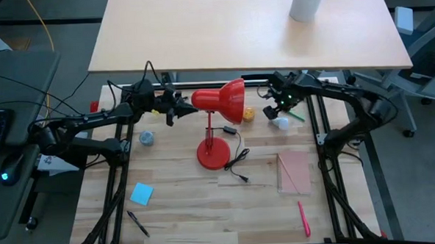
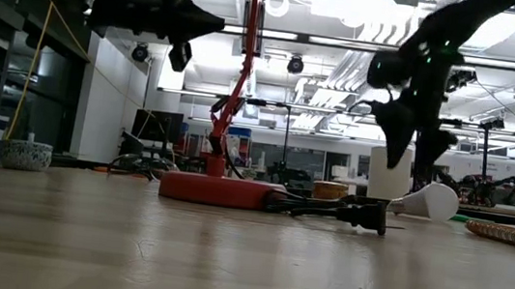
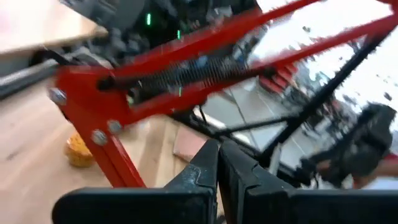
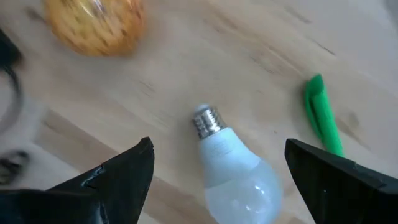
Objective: Screw lightbulb
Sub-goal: Remove the lightbulb into the lamp
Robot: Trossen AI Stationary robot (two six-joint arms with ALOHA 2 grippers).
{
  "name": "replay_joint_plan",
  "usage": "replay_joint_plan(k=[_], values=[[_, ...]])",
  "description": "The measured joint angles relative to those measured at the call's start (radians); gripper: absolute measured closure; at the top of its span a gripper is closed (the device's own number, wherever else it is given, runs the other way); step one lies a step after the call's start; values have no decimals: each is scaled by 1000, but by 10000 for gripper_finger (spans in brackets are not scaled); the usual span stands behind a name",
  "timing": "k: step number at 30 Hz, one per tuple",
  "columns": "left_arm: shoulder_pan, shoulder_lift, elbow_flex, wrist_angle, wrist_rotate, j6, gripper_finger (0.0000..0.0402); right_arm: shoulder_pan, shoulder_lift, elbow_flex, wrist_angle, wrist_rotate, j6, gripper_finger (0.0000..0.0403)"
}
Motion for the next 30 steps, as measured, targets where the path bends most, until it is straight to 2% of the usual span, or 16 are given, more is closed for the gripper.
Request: replay_joint_plan(k=[6,14,18,24,30], values=[[4,0,0,38,-116,-56,402,-32,107,0,-8,6,-209,53],[-15,0,0,38,-217,-56,401,-28,196,0,-47,105,-422,53],[-25,0,0,38,-266,-62,401,-14,210,0,-50,111,-445,53],[-26,0,0,39,-332,-66,402,62,192,0,-20,205,-503,53],[-26,0,0,39,-344,-90,401,127,192,0,-15,221,-516,54]])
